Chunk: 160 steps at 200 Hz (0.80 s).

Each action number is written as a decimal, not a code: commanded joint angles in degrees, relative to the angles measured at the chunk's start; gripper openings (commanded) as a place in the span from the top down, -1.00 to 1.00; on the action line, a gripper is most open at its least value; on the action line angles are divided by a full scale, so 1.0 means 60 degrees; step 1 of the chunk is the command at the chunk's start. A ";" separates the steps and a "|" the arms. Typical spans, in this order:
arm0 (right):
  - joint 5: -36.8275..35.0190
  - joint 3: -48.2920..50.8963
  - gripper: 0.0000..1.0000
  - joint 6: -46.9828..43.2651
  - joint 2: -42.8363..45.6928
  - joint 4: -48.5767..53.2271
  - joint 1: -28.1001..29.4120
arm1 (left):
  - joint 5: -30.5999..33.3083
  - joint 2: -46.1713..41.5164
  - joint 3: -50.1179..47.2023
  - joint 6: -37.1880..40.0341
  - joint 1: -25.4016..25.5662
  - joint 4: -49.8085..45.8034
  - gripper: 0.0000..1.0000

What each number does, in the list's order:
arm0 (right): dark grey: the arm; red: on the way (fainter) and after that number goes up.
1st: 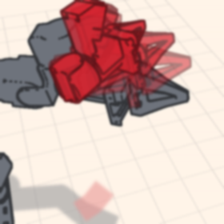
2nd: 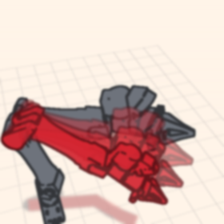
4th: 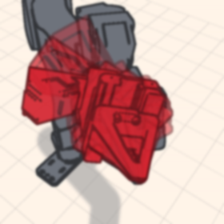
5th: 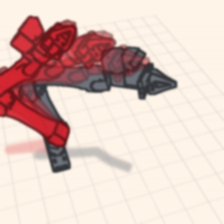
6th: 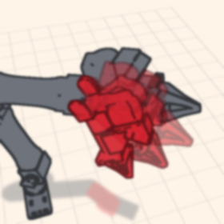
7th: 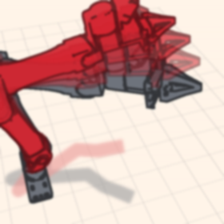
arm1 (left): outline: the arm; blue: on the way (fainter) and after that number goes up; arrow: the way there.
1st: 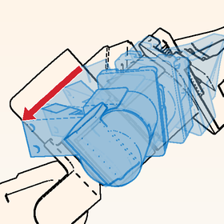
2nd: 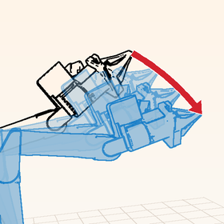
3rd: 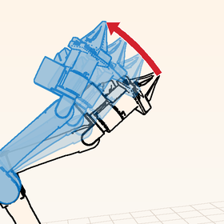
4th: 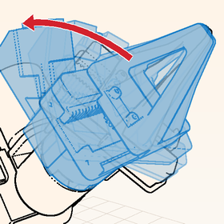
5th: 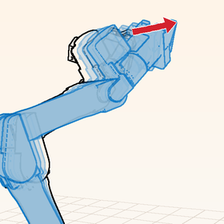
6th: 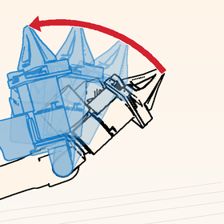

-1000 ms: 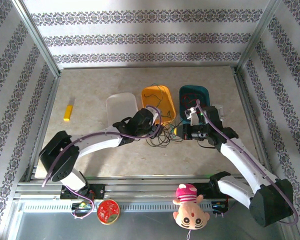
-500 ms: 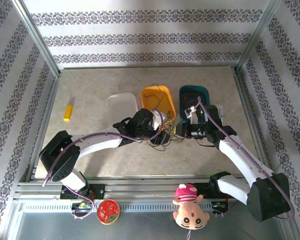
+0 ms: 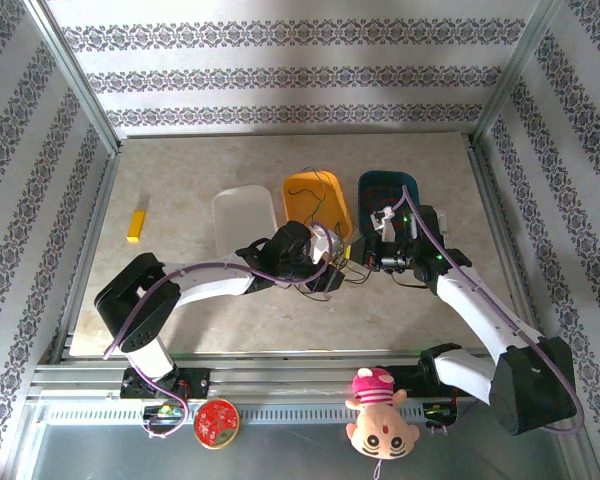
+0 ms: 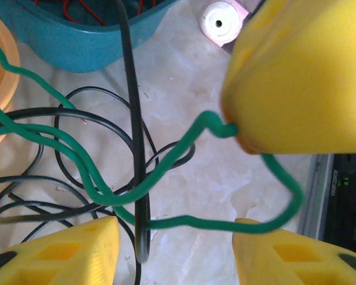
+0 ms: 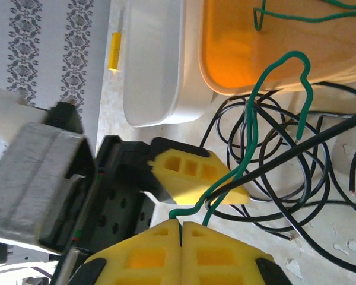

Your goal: Untangle the cables

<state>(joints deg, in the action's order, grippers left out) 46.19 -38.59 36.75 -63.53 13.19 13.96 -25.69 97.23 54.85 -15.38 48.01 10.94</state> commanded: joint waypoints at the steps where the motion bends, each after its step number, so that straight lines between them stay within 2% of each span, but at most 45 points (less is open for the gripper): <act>1: 0.0358 0.0218 1.00 0.0362 0.0163 -0.0495 -0.0106 | 0.0077 0.0225 -0.0031 -0.0262 0.0114 0.0946 0.17; 22: 0.0359 0.0348 1.00 0.0429 0.0253 -0.0509 -0.0132 | 0.0369 0.0232 -0.0150 -0.0404 0.0114 0.1305 0.63; 43: 0.0289 0.0523 1.00 0.0458 0.0306 -0.0487 -0.0195 | 0.0598 0.0053 -0.0311 -0.0469 0.0099 0.1465 1.00; 70: -0.0194 0.0645 1.00 0.0369 0.0305 -0.0167 -0.0431 | 0.0757 -0.0335 -0.0454 -0.0401 0.0103 0.0912 1.00; 135: -0.3495 0.0383 1.00 -0.0480 0.0043 0.2022 -0.0934 | 0.1203 -0.1999 -0.1535 -0.0507 0.0054 0.0678 1.00; 160: -0.3983 0.0298 1.00 -0.0654 0.0057 0.2370 -0.0963 | 0.1363 -0.2405 -0.1721 -0.0600 -0.0032 0.0648 1.00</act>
<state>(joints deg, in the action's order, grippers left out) 29.04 -35.77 35.57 -63.05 22.65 8.73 -19.33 85.27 45.71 -17.85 48.01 15.29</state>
